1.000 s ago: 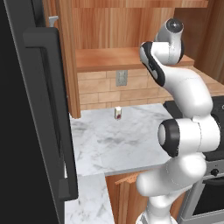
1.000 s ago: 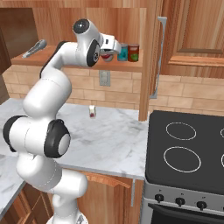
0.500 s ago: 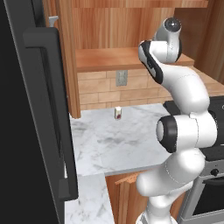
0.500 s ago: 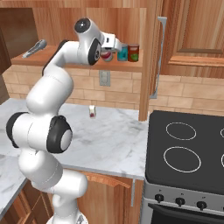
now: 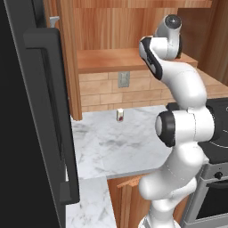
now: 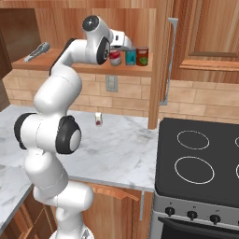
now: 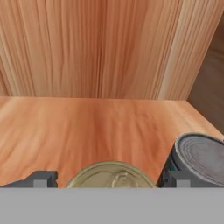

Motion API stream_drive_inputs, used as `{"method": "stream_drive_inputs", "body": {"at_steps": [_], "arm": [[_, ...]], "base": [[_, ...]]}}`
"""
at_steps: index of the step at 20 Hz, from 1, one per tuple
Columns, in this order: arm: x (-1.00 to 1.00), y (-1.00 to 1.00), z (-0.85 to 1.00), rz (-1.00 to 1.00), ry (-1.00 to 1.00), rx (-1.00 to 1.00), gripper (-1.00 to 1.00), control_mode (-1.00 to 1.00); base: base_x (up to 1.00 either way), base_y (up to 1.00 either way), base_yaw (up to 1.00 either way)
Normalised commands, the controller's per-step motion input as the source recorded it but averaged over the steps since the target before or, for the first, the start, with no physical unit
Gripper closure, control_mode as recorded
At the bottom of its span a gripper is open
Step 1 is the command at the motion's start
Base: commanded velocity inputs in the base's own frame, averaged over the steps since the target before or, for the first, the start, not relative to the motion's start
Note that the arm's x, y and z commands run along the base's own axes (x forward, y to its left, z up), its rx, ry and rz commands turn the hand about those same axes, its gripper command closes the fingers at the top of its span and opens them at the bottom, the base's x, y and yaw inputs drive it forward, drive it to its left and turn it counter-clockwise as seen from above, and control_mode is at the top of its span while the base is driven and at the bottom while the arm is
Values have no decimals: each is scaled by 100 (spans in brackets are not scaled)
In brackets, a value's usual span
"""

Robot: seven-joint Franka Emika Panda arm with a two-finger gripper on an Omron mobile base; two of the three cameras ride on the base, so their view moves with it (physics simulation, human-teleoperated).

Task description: Pick the cans from the counter and place them in their designated side in the cabinet.

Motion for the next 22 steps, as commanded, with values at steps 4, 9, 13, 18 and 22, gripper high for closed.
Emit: {"method": "stream_drive_inputs", "body": {"at_steps": [4, 9, 13, 18, 22], "arm": [[5, 0, 0, 0, -7, 0, -100, -100], [0, -3, 0, 1, -13, 0, -100, -100], [-11, 0, 0, 4, -20, 0, -100, -100], [-14, 0, 0, 5, -23, 0, -100, -100], [-6, 0, 5, 5, -22, 0, -100, -100]], "base": [[0, 0, 0], [0, 0, 0], [0, 0, 0], [0, 0, 0], [0, 0, 0]]}}
